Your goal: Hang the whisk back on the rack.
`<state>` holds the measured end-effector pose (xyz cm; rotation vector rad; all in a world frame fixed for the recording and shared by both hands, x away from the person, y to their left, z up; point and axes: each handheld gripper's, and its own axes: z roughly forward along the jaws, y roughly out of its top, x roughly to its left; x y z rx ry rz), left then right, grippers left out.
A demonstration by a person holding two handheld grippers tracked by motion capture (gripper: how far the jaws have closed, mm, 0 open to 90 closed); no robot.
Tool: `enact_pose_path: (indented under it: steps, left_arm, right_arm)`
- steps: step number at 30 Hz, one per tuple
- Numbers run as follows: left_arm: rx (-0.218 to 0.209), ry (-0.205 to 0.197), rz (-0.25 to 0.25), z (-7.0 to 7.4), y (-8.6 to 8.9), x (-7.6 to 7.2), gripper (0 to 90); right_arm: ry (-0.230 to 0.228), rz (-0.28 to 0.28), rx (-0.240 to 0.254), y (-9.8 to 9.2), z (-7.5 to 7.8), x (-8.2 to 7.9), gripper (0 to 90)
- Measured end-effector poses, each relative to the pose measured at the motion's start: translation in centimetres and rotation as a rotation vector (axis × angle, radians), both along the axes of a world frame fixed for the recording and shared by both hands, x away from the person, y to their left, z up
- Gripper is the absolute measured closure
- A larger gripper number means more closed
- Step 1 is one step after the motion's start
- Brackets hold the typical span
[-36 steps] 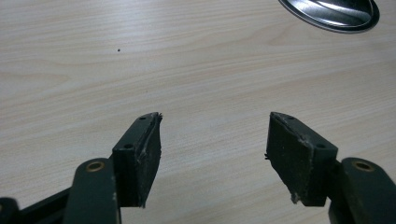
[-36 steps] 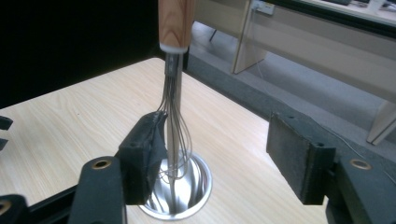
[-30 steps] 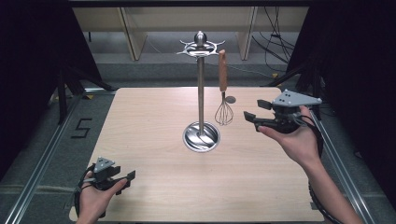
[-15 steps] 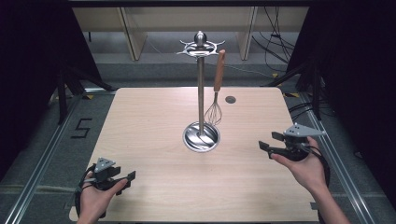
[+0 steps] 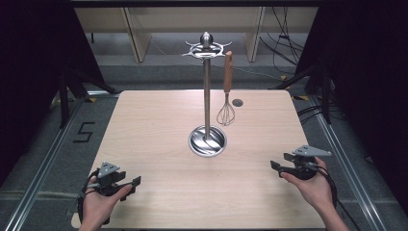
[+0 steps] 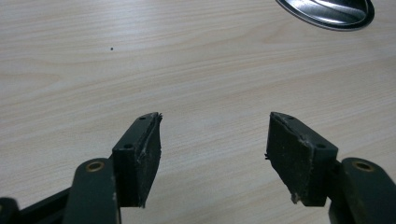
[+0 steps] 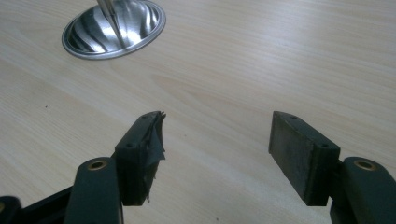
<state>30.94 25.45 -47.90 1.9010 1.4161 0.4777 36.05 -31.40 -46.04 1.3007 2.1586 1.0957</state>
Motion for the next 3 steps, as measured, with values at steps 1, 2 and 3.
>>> enact_pose_path:
  steps: [1, 2, 3]
  left_arm:
    - [0.005, -0.002, -0.004, 0.03, 0.03, 0.0, 34.7]
    - [0.009, 0.005, -0.005, 0.09, 0.06, -0.01, 34.7]
    - [0.006, 0.007, -0.005, 0.06, 0.07, 0.02, 34.7]
  right_arm:
    - [0.004, -0.001, 0.008, 0.03, 0.01, -0.04, 37.1]
    - [0.026, -0.023, 0.029, 0.32, -0.08, -0.16, 37.6]
    - [0.026, -0.023, 0.023, 0.33, -0.13, -0.11, 37.9]
